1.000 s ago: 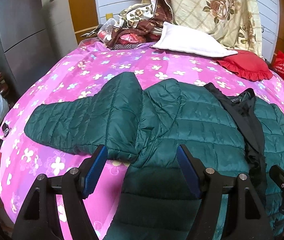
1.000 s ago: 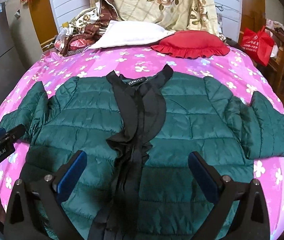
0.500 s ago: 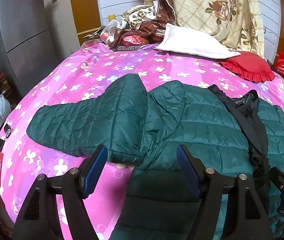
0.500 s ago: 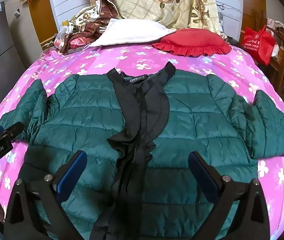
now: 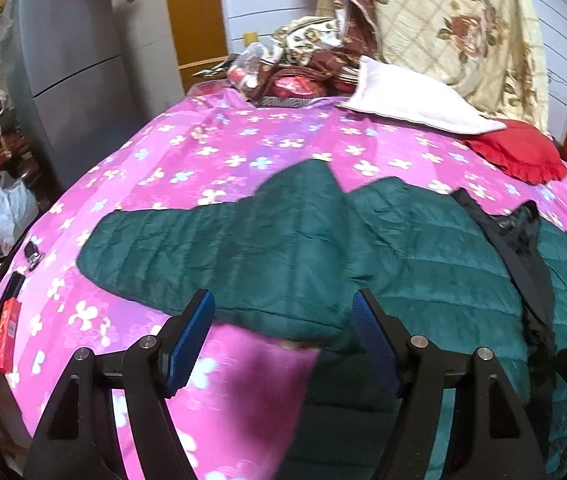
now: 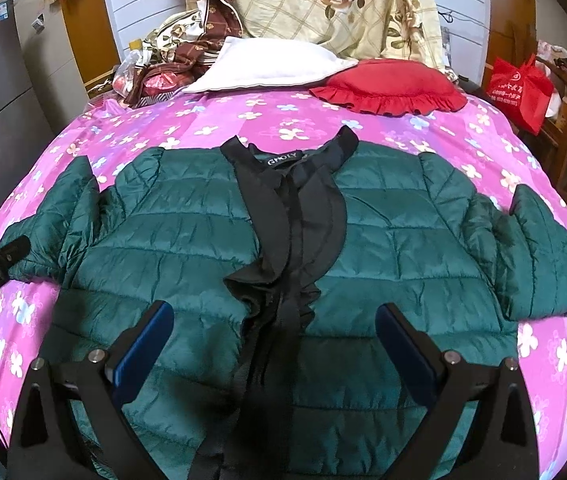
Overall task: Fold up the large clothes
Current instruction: 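Move the left gripper toward the jacket sleeve cuff nearest it, then grasp the sleeve cuff with the left gripper and lift it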
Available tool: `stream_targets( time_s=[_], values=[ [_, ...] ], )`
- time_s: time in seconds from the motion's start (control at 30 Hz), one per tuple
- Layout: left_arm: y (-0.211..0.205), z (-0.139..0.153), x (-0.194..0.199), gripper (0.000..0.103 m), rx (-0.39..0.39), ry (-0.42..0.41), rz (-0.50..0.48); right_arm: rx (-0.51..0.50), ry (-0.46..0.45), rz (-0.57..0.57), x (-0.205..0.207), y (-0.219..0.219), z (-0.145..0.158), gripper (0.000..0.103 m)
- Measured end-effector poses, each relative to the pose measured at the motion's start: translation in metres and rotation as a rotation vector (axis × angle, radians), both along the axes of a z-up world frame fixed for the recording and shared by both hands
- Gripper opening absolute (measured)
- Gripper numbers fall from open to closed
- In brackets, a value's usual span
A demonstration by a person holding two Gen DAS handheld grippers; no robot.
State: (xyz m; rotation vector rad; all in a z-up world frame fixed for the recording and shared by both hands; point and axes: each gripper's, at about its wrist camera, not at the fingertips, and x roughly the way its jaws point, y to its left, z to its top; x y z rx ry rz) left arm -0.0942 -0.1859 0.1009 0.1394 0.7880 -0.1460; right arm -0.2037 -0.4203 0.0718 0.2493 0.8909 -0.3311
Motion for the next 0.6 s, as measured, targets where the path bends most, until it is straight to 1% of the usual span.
stream_targets(
  time_s=[0.17, 0.27, 0.37, 0.47, 0.53, 0.6],
  values=[
    [0.031, -0.002, 0.016, 0.049, -0.004, 0.008, 0.065, 0.004, 0.006, 0.006, 0.001, 0.0, -0.001, 0.102],
    [0.062, -0.006, 0.031, 0.049, -0.033, 0.025, 0.131, 0.008, 0.005, 0.009, 0.001, 0.0, -0.001, 0.102],
    [0.1, -0.012, 0.049, 0.049, -0.092, 0.041, 0.222, 0.009, 0.006, 0.012, 0.0, 0.0, -0.002, 0.102],
    [0.143, -0.021, 0.069, 0.049, -0.17, 0.05, 0.332, 0.019, 0.015, 0.019, 0.001, 0.001, -0.004, 0.102],
    [0.162, -0.03, 0.082, 0.049, -0.181, 0.058, 0.386, 0.022, 0.021, 0.025, 0.001, 0.003, -0.006, 0.102],
    [0.181, -0.042, 0.097, 0.049, -0.178, 0.089, 0.434, 0.022, 0.026, 0.033, 0.002, 0.005, -0.007, 0.102]
  ],
)
